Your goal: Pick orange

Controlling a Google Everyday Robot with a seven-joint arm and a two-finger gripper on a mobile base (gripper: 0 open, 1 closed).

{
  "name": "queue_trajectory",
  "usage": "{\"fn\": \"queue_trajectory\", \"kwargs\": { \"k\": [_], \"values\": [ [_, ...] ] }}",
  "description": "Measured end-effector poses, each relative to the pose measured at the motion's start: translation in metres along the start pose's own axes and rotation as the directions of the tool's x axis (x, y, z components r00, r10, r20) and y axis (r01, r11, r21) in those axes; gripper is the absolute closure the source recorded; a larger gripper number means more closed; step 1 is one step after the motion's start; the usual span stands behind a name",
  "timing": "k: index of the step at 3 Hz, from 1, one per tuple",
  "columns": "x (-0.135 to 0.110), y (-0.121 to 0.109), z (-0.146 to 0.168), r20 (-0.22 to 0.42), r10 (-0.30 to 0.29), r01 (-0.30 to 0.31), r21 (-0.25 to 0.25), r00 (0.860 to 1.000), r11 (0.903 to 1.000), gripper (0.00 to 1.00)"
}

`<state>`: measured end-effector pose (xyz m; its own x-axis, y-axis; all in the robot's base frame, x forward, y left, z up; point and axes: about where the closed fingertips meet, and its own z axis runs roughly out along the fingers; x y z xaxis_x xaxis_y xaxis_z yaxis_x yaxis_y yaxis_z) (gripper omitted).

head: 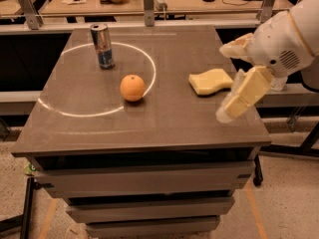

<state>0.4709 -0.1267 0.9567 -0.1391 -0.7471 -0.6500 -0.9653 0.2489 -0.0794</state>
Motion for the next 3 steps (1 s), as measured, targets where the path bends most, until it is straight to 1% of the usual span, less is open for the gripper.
{"fn": "queue_trajectory", "kwargs": {
  "k": [1, 2, 3],
  "values": [
    [-0.031, -0.005, 0.04, 0.111, -0.005, 0.008, -0.024, 0.994, 0.9997, 0.0],
    [-0.034, -0.01, 0.042, 0.12, -0.007, 0.008, -0.005, 0.993, 1.0, 0.0],
    [-0.035, -0.015, 0.052, 0.123, 0.014, -0.015, 0.011, 0.992, 0.9998, 0.0]
  ]
}}
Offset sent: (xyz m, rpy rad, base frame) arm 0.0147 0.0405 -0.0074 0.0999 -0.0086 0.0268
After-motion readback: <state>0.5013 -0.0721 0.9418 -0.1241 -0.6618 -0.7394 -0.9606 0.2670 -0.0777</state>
